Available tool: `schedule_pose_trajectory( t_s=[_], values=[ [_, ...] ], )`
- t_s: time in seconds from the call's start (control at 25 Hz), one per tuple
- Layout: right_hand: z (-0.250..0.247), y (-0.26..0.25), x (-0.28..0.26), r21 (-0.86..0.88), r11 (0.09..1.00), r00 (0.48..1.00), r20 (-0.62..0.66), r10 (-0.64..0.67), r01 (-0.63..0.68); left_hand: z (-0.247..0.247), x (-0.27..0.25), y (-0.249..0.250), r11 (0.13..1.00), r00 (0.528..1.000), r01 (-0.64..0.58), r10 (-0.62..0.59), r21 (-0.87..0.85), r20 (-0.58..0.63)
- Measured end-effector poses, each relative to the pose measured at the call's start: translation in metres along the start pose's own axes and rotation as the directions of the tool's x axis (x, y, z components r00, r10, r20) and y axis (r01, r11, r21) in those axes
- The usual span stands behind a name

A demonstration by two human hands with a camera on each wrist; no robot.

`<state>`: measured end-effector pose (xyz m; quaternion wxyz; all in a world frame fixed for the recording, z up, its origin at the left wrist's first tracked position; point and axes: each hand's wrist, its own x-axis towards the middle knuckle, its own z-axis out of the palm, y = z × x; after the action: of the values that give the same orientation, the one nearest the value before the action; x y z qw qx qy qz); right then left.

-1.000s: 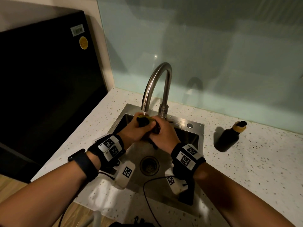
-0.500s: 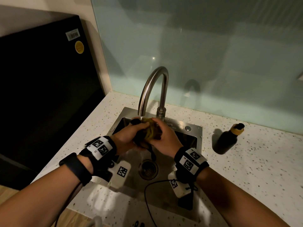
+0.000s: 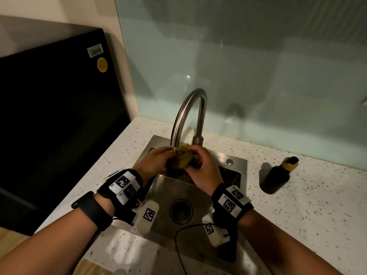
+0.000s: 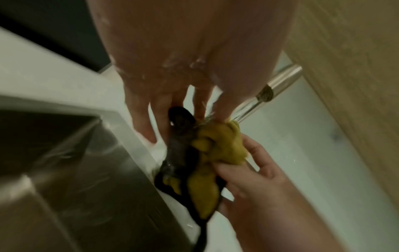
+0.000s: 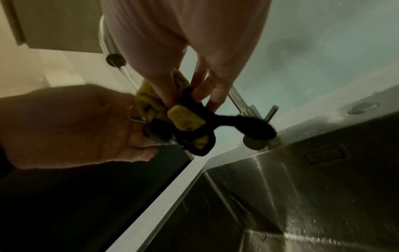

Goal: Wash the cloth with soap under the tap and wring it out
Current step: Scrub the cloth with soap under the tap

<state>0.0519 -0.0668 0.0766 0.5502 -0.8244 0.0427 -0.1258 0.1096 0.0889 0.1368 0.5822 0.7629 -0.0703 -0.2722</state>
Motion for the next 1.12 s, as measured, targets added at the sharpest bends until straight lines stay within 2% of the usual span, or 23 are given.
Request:
schedule_pose_trajectory(
  t_s=[0.08,0.12,0.2,0.28,0.36,0.52,0.68,0.76,0.88,0.92,1.04,1.12],
  values=[
    [0.001,-0.005,-0.002,-0.068,0.997,0.998,0.049,-0.032,0.036,0.008,-0.007,0.005,0.992,0.993,0.060,-0.048,-0.109,0.109],
    [0.002,-0.007,-0.003,-0.071,0.997,0.997,0.072,-0.035,0.040,0.011,-0.006,0.004,0.992,0.990,0.046,-0.029,-0.121,0.135],
    [0.003,-0.005,-0.003,-0.022,1.000,0.995,0.103,-0.005,0.008,0.011,-0.003,-0.003,0.981,0.993,0.022,0.001,-0.192,0.121],
    [0.005,-0.002,-0.001,-0.042,0.999,0.990,0.135,0.031,-0.025,0.008,0.004,-0.007,0.942,0.997,0.049,-0.024,-0.332,0.078],
    [0.009,-0.002,0.000,-0.028,0.998,0.982,0.178,0.057,-0.053,0.008,0.010,-0.008,0.915,0.996,0.035,0.001,-0.402,0.090],
    [0.012,-0.011,0.004,0.067,0.993,0.990,0.110,0.094,-0.102,0.010,0.017,-0.008,0.922,0.998,-0.009,0.031,-0.386,0.053],
    [0.014,-0.012,0.007,0.049,0.990,0.991,0.003,0.134,-0.134,0.009,0.022,-0.013,0.956,0.996,-0.051,0.071,-0.289,0.062],
    [0.010,-0.011,0.007,0.038,0.992,0.993,-0.028,0.118,-0.117,0.008,0.018,-0.008,0.975,0.992,-0.109,0.119,-0.194,0.042],
    [0.001,-0.009,0.006,-0.022,0.994,0.994,-0.029,0.110,-0.110,0.003,0.012,-0.002,0.979,0.979,-0.200,0.201,0.036,-0.034],
    [0.000,-0.010,0.006,-0.040,0.993,0.994,-0.018,0.110,-0.111,0.002,0.010,-0.003,0.982,0.982,-0.183,0.185,0.048,-0.031],
    [-0.001,-0.015,0.003,-0.038,0.996,0.984,0.151,0.089,-0.084,0.006,0.008,-0.012,0.985,0.996,-0.022,0.036,-0.172,0.079],
    [-0.006,-0.019,0.003,0.059,0.990,0.963,0.244,0.112,-0.130,0.002,0.010,-0.020,0.970,0.998,-0.036,0.045,-0.240,0.032]
  ],
)
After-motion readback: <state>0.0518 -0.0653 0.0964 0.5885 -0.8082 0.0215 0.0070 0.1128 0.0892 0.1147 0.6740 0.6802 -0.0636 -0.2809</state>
